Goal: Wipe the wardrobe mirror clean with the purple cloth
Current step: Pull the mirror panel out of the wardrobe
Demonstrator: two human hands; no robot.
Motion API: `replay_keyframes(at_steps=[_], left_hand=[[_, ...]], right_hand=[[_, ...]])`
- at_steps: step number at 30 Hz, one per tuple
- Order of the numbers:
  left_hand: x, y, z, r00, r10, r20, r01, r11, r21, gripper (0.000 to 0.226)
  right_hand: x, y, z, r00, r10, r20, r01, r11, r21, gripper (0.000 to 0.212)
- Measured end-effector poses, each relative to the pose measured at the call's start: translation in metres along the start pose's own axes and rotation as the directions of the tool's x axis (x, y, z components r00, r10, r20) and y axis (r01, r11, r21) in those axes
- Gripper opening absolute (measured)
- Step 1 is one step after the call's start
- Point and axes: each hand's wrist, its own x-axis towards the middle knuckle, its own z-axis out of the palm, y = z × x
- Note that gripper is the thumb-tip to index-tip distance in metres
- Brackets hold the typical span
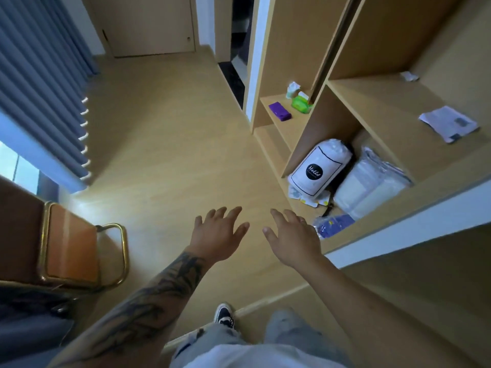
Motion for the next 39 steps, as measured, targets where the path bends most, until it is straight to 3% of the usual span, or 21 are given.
replay_keyframes(at_steps=[9, 22, 29, 39], left_hand=[[0.086, -0.03, -0.042, 0.999, 0.032, 0.03, -0.031, 0.999, -0.027, 0.065], [0.242, -0.049, -0.143, 1.0, -0.02, -0.013, 0.021, 0.995, 0.097, 0.065], [0.366, -0.009, -0.188, 0.998, 0.063, 0.026, -0.066, 0.989, 0.136, 0.065], [0.49, 0.028, -0.213, 0.981, 0.168, 0.096, -0.176, 0.98, 0.092, 0.062]], right_hand=[[0.097, -0.028, -0.024, 0.999, 0.016, 0.04, -0.017, 1.0, 0.025, 0.061], [0.291, -0.051, -0.086, 0.998, -0.058, -0.005, 0.058, 0.993, 0.105, 0.061], [0.404, -0.025, -0.142, 0.994, -0.026, -0.109, 0.049, 0.974, 0.22, 0.06], [0.489, 0.026, -0.164, 0.988, 0.133, -0.078, -0.096, 0.927, 0.363, 0.056]])
